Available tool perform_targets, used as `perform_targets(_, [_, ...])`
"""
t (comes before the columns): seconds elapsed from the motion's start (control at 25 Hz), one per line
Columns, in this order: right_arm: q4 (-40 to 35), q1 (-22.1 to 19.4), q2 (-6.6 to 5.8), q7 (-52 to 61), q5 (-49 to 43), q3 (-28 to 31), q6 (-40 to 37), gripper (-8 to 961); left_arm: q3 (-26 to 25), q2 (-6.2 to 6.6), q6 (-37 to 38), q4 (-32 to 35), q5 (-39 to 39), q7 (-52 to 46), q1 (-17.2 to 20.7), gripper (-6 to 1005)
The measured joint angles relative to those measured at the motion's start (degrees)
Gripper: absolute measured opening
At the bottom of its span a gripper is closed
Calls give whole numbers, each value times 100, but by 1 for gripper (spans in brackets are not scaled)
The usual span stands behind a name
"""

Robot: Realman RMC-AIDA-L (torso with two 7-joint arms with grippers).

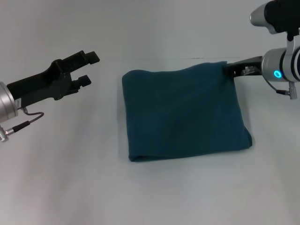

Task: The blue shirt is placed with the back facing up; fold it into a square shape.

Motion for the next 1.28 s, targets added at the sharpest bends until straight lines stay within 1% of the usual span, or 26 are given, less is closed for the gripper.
perform_targets(0.12, [332, 90, -12, 30, -121, 54, 301, 23, 0, -1, -1, -2, -12, -5, 5, 928])
perform_targets(0.24, [674, 198, -27, 273, -440, 110, 549, 45, 0, -2, 7, -39, -98, -1, 32, 928])
perform_targets(0.28, [760, 227, -45, 428, -566, 111, 593, 85, 0, -2, 12, -50, -120, 5, 38, 928])
perform_targets(0.44, [897, 256, -182, 1068, -829, 200, 615, 244, 0, -2, 20, -62, -144, 22, 45, 928])
perform_targets(0.52, [891, 221, -286, 1253, -782, 426, 435, 256, 0, -3, 32, -67, -146, 31, 46, 928])
perform_targets(0.64, [825, 131, -470, 1259, -521, 1012, -62, 273, 1, -2, 55, -70, -148, 37, 47, 928])
perform_targets(0.68, [804, 78, -551, 1207, -365, 1219, -284, 279, 0, -2, 63, -70, -149, 38, 50, 928])
perform_targets(0.84, [761, -256, -903, 706, 675, 2009, -1474, 302, 4, 9, 184, -60, -128, 39, 66, 927])
perform_targets(0.88, [760, -352, -968, 572, 931, 2176, -1778, 308, 5, 19, 226, -49, -109, 40, 70, 927])
perform_targets(0.96, [756, -598, -1090, 322, 1433, 2435, -2430, 455, 6, 43, 311, -23, -57, 39, 78, 927])
perform_targets(1.0, [756, -717, -1133, 227, 1629, 2522, -2735, 529, 9, 63, 378, 11, 8, 28, 87, 927])
perform_targets(1.08, [755, -959, -1172, 51, 1893, 2646, -3287, 556, 9, 82, 461, 51, 110, 5, 96, 925])
perform_targets(1.12, [765, -1078, -1178, -32, 1976, 2698, -3523, 569, 1, 119, 632, 148, 427, -104, 115, 924])
perform_targets(1.16, [780, -1184, -1178, -131, 2037, 2765, -3737, 583, -1, 126, 699, 184, 548, -155, 126, 923])
perform_targets(1.28, [825, -1524, -1132, -449, 2171, 3053, -4317, 595, -4, 138, 961, 279, 960, -351, 175, 920])
